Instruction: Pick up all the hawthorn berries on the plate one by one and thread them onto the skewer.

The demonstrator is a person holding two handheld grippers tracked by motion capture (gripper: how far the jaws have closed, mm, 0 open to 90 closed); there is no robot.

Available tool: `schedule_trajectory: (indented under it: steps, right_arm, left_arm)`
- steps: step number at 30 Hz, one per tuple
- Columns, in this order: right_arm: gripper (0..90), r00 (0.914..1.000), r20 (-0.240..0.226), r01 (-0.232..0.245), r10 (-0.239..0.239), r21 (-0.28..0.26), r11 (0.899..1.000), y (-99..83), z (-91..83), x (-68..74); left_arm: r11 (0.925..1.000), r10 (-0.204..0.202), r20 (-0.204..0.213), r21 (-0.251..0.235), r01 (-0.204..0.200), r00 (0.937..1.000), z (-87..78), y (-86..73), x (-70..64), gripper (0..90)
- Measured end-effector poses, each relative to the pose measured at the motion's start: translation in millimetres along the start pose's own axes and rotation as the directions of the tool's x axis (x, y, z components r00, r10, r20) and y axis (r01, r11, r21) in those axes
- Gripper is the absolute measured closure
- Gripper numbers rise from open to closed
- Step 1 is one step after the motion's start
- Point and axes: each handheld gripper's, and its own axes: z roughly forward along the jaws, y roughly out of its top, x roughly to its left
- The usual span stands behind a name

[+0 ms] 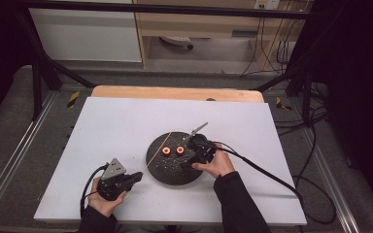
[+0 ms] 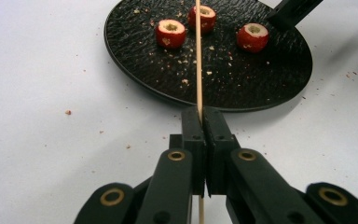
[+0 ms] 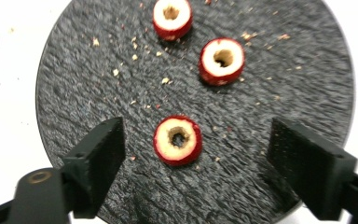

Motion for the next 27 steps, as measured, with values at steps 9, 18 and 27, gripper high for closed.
schedule_trajectory:
  steps: [9,18,27]
  right_arm:
    - [41.1,0.9965,-0.017,-0.081,0.082,0.037,0.996,1.2,11.6,0.0]
    - [53.9,0.9914,-0.049,-0.118,0.121,0.063,0.991,1.9,16.2,-1.6]
    - [60.2,0.9894,-0.062,-0.126,0.131,0.085,0.988,1.9,17.6,-2.7]
  left_arm:
    - [1.0,0.001,0.003,0.003,-0.001,1.0,0.6,-0.1,0.1,88.5]
    - [1.0,0.005,0.003,0.008,-0.005,1.0,1.2,-0.3,-0.3,88.5]
    - [0.9999,0.01,0.001,0.011,-0.01,0.9999,1.6,-0.3,-0.9,88.5]
